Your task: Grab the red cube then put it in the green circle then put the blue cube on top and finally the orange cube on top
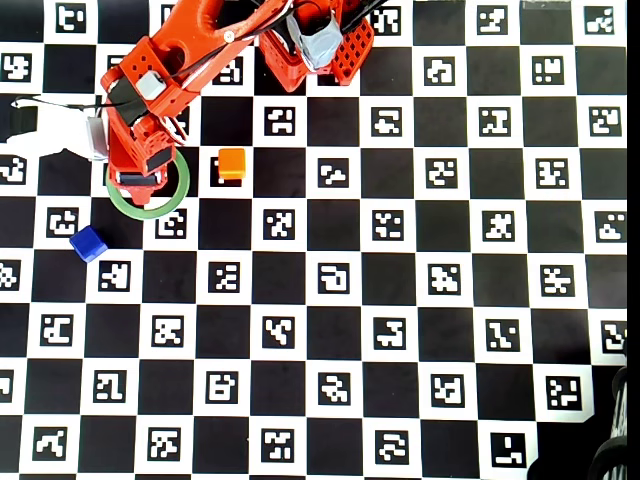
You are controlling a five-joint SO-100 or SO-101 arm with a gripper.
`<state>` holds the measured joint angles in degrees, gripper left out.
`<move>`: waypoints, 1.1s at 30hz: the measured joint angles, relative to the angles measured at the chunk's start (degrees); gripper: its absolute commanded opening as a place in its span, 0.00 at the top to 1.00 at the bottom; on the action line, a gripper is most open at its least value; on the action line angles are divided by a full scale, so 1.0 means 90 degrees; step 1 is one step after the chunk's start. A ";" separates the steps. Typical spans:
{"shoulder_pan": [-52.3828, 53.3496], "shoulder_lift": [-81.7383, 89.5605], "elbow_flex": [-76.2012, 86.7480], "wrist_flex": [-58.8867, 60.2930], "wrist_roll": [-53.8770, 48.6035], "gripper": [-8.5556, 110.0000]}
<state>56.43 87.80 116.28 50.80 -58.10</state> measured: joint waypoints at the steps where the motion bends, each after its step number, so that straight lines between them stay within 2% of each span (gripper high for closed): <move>1: 0.0000 0.0000 0.0000 0.0000 0.0000 0.92; 33: -0.0068 0.0000 0.0186 -0.0156 0.0117 0.92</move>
<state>55.81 87.80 117.95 49.39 -57.04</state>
